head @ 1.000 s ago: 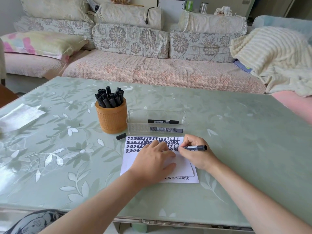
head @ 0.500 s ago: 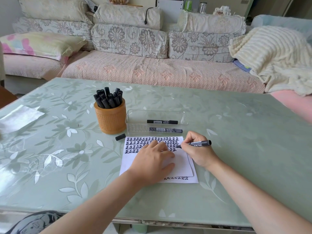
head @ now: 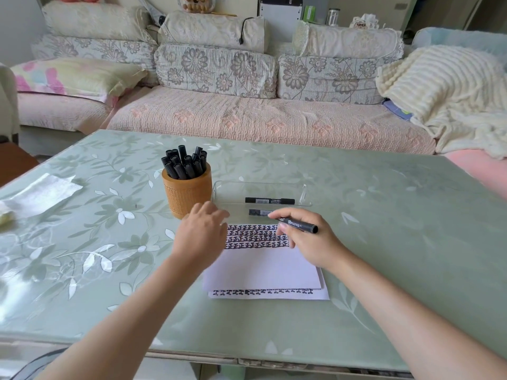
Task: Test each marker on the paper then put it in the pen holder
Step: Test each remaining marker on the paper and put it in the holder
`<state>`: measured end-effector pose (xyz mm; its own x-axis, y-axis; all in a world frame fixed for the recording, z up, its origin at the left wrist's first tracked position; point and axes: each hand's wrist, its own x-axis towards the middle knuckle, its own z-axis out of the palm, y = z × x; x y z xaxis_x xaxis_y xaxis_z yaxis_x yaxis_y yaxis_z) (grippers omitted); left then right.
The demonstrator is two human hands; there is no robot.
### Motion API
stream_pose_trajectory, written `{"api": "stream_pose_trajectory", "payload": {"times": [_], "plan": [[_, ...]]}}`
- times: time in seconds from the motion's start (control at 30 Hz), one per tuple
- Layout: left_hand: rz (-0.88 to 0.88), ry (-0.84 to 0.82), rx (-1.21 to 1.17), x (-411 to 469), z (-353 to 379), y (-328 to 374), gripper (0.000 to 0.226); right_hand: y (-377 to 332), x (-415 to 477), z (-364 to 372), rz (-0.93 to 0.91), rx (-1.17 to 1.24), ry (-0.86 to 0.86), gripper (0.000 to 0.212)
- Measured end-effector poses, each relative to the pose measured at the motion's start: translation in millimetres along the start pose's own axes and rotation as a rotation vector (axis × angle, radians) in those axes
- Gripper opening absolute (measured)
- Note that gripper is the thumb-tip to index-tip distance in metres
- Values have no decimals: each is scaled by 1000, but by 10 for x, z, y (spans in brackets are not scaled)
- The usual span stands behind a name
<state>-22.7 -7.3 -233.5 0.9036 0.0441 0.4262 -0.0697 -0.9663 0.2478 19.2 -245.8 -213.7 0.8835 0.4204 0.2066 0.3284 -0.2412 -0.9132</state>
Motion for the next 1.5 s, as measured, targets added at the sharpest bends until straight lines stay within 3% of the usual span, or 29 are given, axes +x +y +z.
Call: {"api": "stream_pose_trajectory", "payload": {"times": [0.13,0.3,0.53,0.73,0.87,1.33,1.5], "plan": [[-138,-66,85,5,-39,-260,29,-71,51,102,13,-33,-141,54],[-199,-153,107,-36,-46,-389,27,-174,107,213,100,102,-193,45],[-257,-76,-91,-22,-200,-379,20,-221,175,271,-16,-159,-110,24],[-68,9,-208,-60,-297,-292,18,-244,231,341,-10,-390,49,22],[1,8,-251,-75,-294,-286,17,-229,238,349,-67,-549,67,20],[168,-85,-347,-106,-297,-107,14,-254,203,408,-85,-549,-50,17],[219,-90,-353,-116,-312,-104,13,-306,198,409,-40,-570,-18,19]]}}
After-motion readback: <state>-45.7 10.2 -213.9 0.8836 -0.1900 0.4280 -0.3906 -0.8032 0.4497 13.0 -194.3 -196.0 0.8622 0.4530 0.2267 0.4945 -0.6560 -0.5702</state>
